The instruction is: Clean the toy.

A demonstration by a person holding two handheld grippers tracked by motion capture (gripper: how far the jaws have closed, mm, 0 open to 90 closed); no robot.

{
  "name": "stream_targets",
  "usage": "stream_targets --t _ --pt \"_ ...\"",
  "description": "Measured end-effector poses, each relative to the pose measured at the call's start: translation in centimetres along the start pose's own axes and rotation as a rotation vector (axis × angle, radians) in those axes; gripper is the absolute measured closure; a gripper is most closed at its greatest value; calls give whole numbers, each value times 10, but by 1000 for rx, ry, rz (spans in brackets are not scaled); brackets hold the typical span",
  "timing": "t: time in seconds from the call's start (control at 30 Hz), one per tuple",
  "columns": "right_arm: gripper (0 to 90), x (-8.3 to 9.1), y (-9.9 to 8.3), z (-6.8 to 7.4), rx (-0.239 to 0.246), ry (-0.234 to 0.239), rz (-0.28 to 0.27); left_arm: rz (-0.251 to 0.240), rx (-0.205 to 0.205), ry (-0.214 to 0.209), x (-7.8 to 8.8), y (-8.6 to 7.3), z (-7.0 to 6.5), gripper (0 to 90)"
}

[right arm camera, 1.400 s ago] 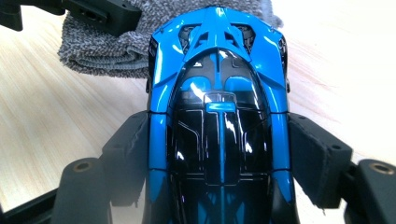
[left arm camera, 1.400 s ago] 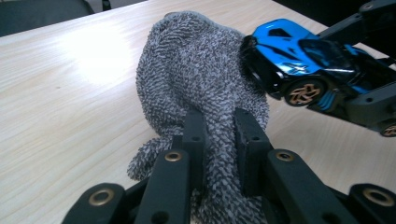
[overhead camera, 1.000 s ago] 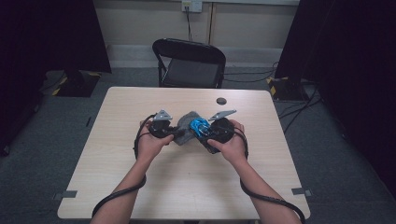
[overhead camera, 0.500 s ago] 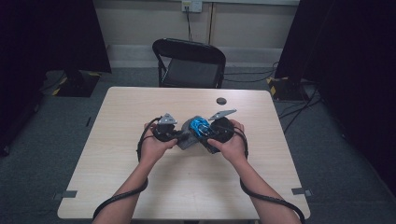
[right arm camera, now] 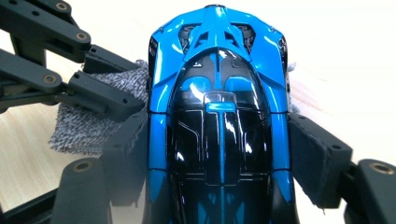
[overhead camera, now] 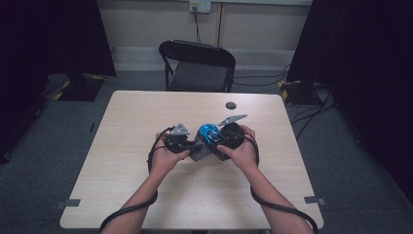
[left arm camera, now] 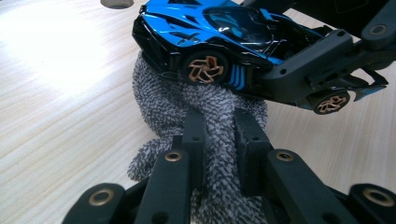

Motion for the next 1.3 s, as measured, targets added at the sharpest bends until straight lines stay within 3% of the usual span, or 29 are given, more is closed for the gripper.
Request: stream_targets --t 1.3 --pt "283 2 3 -5 -19 -4 2 9 -57 -60 -11 -1 -30 772"
Point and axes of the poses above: each handheld gripper's, and its own axes: x roughly backward along the jaws, y roughly out of its top, z roughly to its left, the point moved 7 cm from there along -x, roughly forward along the jaws, and after that the axes turned 4 degrees about -x, right-handed, at the moved point
